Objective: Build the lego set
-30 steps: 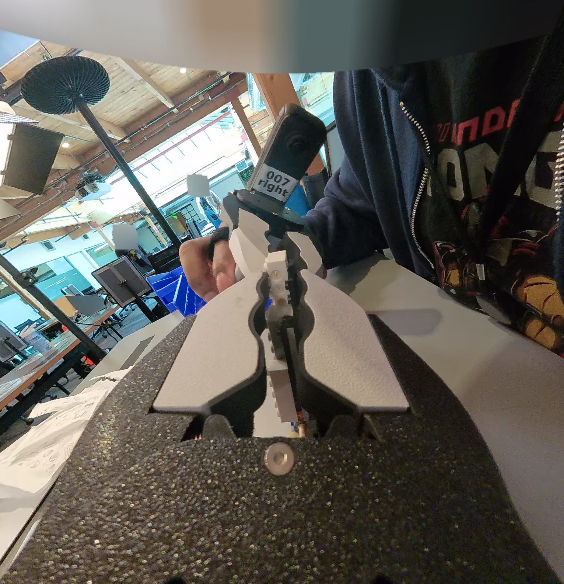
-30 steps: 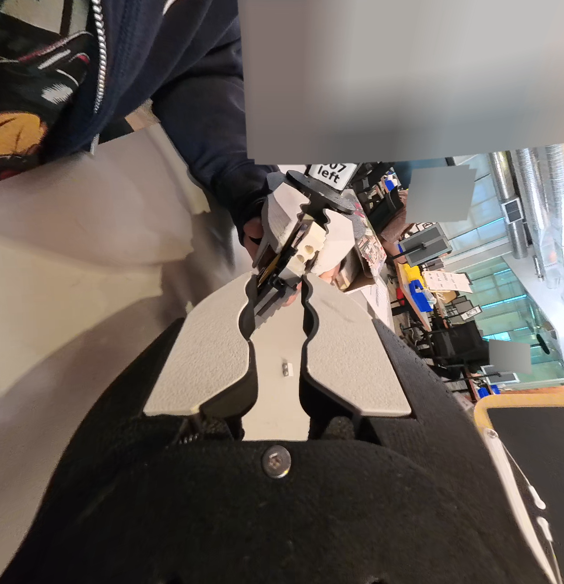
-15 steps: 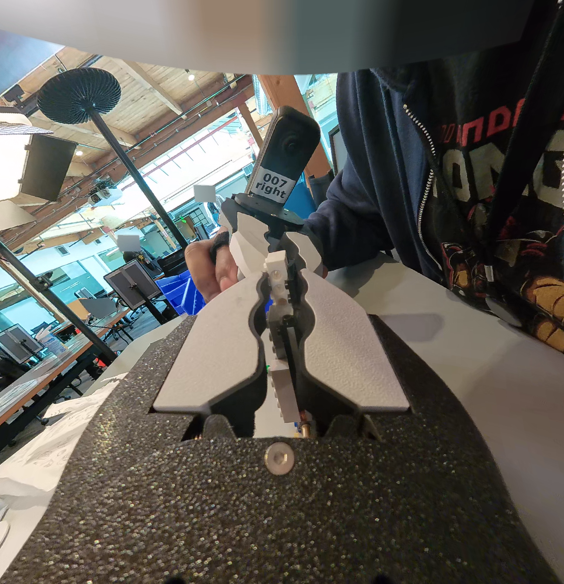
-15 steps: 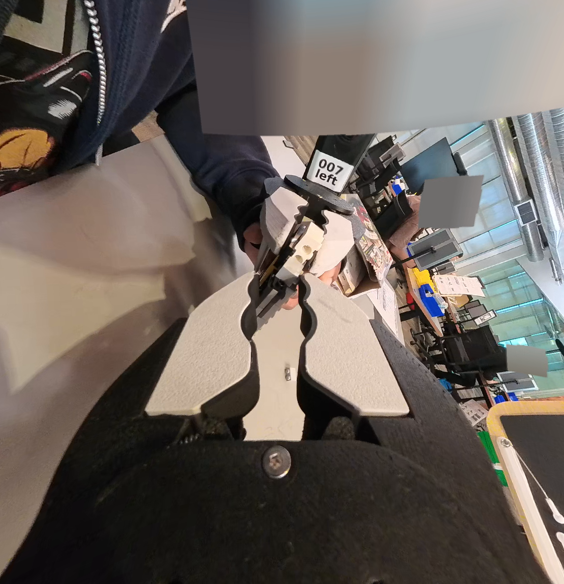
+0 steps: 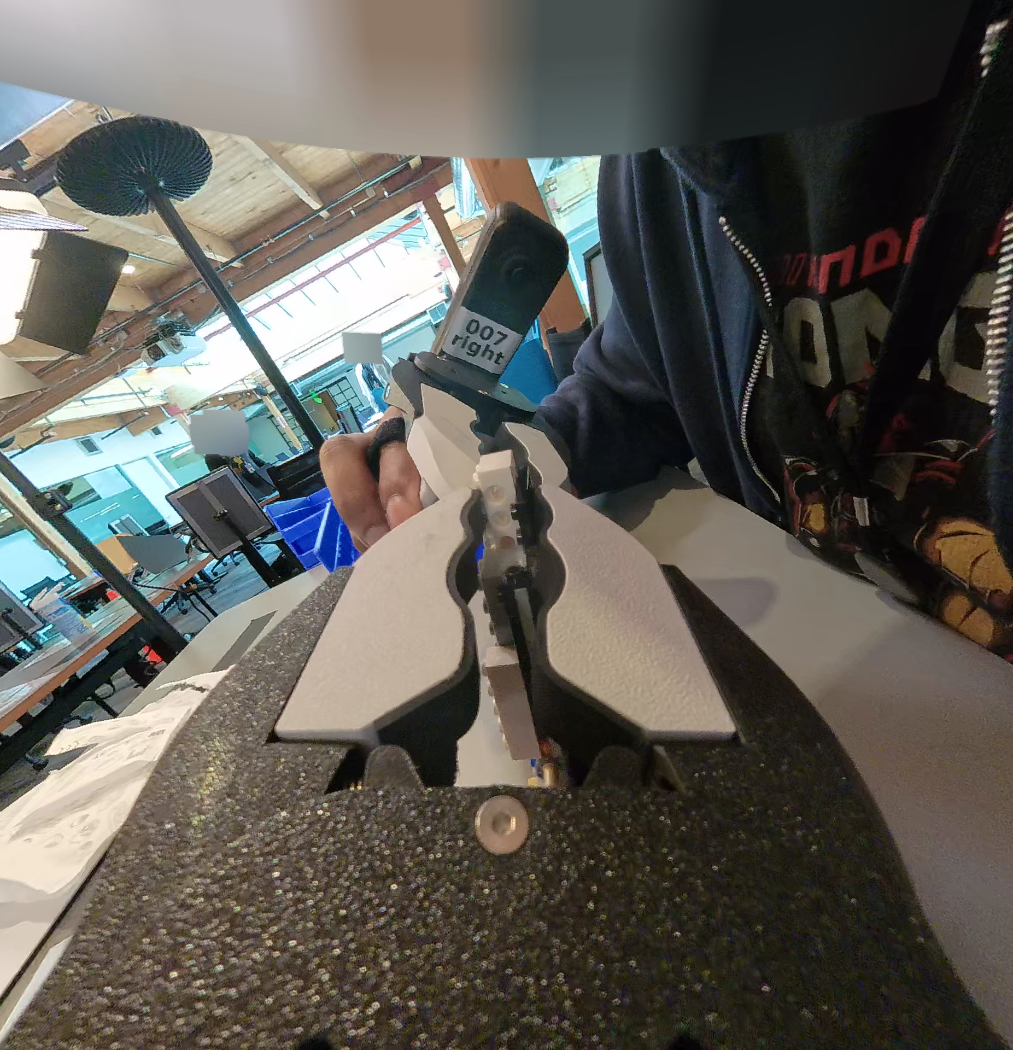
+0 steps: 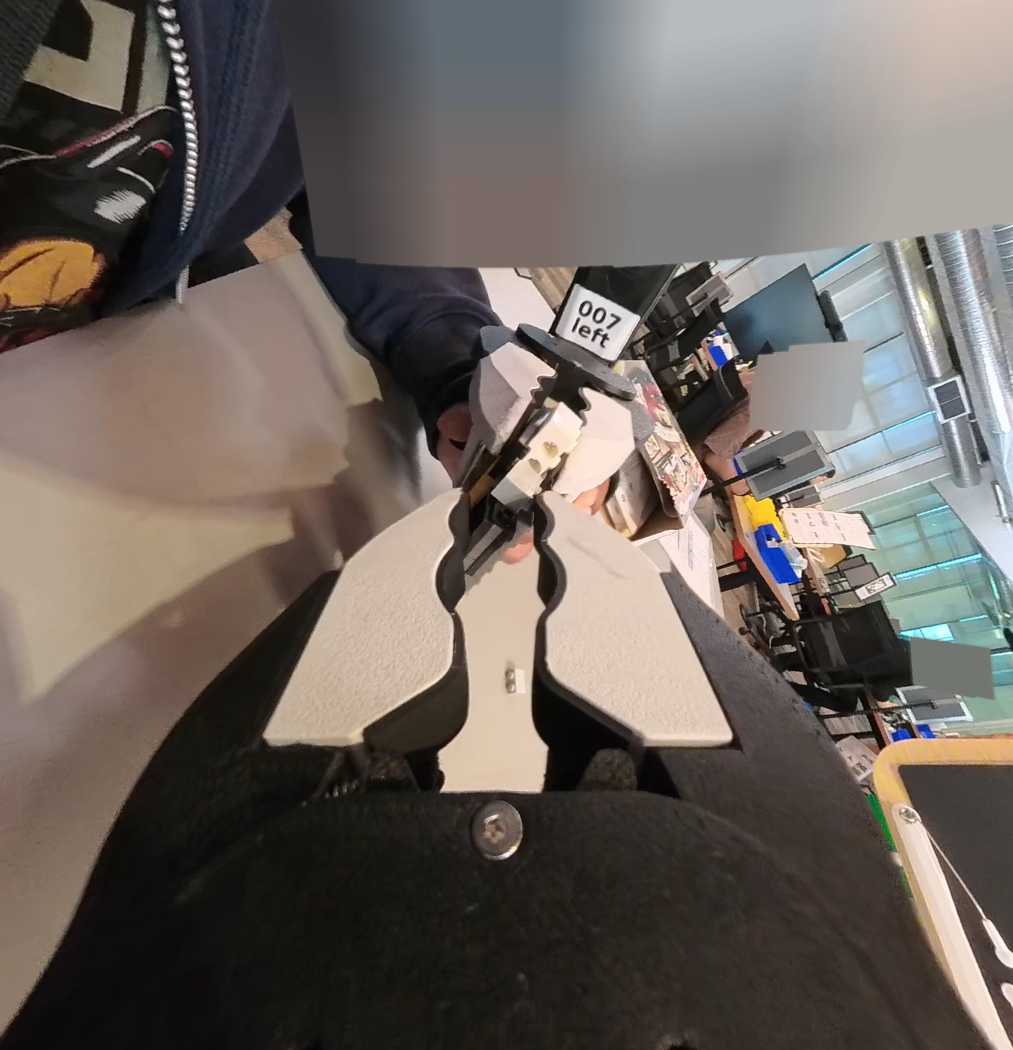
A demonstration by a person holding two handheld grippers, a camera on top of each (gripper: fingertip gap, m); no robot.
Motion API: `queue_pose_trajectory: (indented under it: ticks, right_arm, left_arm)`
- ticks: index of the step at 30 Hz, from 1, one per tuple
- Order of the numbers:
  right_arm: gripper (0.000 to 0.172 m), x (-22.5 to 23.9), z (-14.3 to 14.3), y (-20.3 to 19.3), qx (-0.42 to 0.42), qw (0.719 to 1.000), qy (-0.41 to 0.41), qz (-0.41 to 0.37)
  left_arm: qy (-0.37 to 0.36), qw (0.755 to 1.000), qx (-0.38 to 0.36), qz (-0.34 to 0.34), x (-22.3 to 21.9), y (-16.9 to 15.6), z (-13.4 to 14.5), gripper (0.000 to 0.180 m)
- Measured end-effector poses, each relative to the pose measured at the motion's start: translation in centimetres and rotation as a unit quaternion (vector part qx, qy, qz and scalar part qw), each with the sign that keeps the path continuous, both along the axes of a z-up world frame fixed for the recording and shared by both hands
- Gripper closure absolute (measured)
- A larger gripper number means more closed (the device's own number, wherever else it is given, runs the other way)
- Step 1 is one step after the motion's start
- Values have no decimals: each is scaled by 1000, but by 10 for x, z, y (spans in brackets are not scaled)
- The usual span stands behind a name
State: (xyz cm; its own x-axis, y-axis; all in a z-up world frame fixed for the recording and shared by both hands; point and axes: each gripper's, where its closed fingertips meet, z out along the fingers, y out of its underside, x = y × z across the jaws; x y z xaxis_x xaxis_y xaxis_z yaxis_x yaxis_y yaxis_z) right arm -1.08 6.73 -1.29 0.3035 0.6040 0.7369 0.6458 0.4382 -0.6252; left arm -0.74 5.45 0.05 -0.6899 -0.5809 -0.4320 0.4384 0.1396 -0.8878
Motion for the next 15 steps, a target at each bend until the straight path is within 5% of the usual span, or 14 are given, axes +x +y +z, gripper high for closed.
queue_pose_trajectory:
  ticks: [15]
  right_arm:
    - [142, 2, 10, -1, 27, 999, 39, -18]
  left_arm:
    - [-44, 997, 30, 53, 0, 4, 8, 165]
